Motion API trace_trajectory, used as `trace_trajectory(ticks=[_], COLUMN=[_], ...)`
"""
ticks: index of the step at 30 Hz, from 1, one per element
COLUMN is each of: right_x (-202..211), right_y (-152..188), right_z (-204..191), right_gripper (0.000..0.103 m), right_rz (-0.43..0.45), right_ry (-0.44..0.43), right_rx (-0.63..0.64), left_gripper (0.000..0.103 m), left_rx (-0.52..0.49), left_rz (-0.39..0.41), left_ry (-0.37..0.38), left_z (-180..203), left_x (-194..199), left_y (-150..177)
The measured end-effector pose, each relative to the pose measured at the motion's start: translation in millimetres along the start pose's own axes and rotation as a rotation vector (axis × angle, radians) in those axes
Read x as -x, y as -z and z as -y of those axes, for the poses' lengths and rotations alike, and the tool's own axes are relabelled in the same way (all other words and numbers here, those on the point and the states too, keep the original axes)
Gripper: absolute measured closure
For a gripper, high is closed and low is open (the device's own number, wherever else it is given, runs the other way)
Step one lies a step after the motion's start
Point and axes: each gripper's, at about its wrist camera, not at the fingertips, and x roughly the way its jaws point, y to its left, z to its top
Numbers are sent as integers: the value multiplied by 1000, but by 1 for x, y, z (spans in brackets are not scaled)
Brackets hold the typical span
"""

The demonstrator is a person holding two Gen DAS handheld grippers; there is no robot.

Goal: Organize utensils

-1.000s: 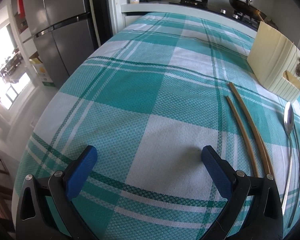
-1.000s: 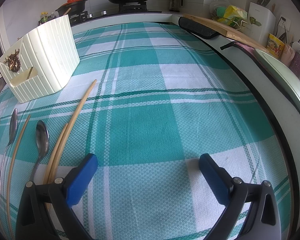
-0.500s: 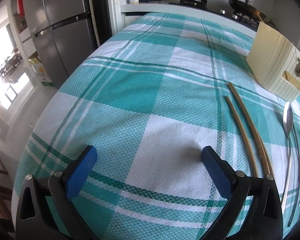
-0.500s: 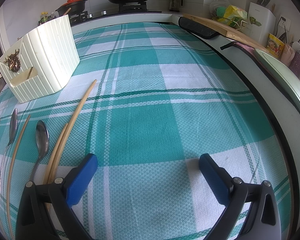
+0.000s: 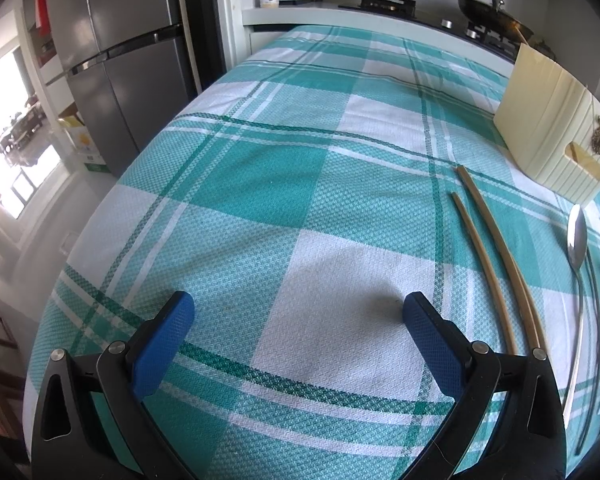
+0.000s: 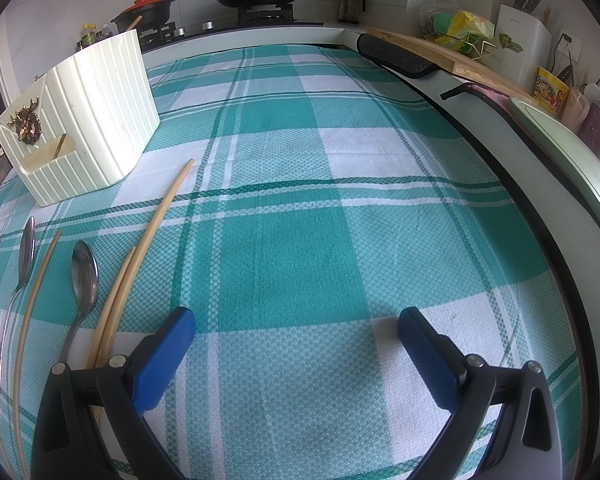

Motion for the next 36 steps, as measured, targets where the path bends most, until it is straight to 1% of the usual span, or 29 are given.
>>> trace_trajectory(ticks=[6,36], right_x=[0,0], right_y=[0,0], right_z=[1,1], right_gripper=[0,0], right_rz=[0,1], right_ry=[0,1], right_rx=[0,0], left_gripper=[0,0], left_rx=[10,15], left_rz=[-1,-2], left_ry=[-14,-8], left_z=[2,1], left_x=[1,1], left_y=[2,2])
